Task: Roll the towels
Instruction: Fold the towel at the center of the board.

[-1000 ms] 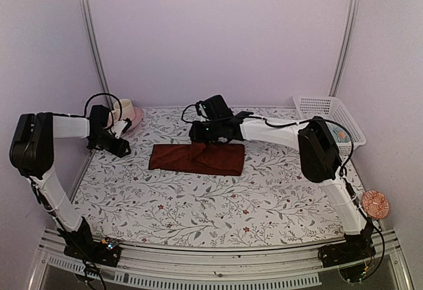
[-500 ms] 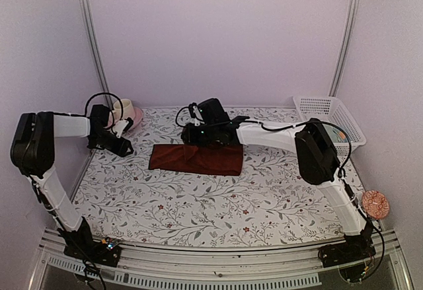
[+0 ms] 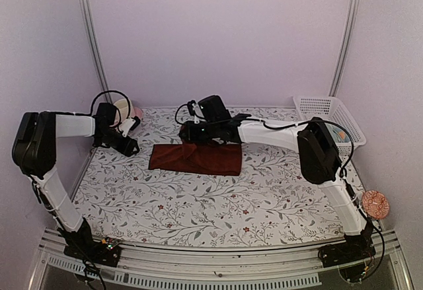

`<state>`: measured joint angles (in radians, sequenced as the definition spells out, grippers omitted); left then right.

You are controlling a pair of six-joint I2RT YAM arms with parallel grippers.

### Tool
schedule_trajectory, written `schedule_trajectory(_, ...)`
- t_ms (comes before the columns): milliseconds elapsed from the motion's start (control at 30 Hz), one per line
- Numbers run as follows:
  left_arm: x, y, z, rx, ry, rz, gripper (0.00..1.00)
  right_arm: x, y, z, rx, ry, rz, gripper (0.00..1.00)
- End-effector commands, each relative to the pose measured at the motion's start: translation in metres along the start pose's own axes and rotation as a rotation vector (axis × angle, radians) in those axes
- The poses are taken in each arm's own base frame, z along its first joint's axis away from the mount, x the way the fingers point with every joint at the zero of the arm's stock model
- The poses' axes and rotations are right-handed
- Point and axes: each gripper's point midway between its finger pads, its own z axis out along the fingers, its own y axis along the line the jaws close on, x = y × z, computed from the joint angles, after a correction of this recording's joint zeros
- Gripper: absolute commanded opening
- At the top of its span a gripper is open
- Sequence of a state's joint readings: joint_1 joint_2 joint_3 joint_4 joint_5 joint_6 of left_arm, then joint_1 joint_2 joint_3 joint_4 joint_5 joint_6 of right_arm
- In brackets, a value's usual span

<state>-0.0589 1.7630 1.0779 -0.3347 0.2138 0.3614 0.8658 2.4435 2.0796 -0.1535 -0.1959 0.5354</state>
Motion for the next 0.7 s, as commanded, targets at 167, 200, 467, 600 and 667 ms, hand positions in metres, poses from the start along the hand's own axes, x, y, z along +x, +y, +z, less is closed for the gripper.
schedule_trajectory(167,-0.005,0.006,0.002,-0.022,-0.015,-0.015,0.63,-0.005,0.027,0.013,-0.124,-0.018,0.004,0.03)
schedule_trajectory(200,-0.005,0.006,0.002,-0.022,-0.014,-0.016,0.63,-0.004,0.026,0.015,-0.123,-0.021,0.008,0.03)
schedule_trajectory(467,0.002,0.005,0.006,-0.023,-0.001,-0.019,0.63,-0.004,0.022,0.028,-0.126,-0.033,0.037,0.03)
schedule_trajectory(600,0.002,0.005,0.007,-0.021,-0.001,-0.02,0.63,-0.001,0.031,0.032,-0.183,-0.03,0.043,0.03)
schedule_trajectory(667,0.002,0.004,0.007,-0.02,-0.003,-0.02,0.63,0.002,0.036,0.035,-0.213,-0.031,0.047,0.03)
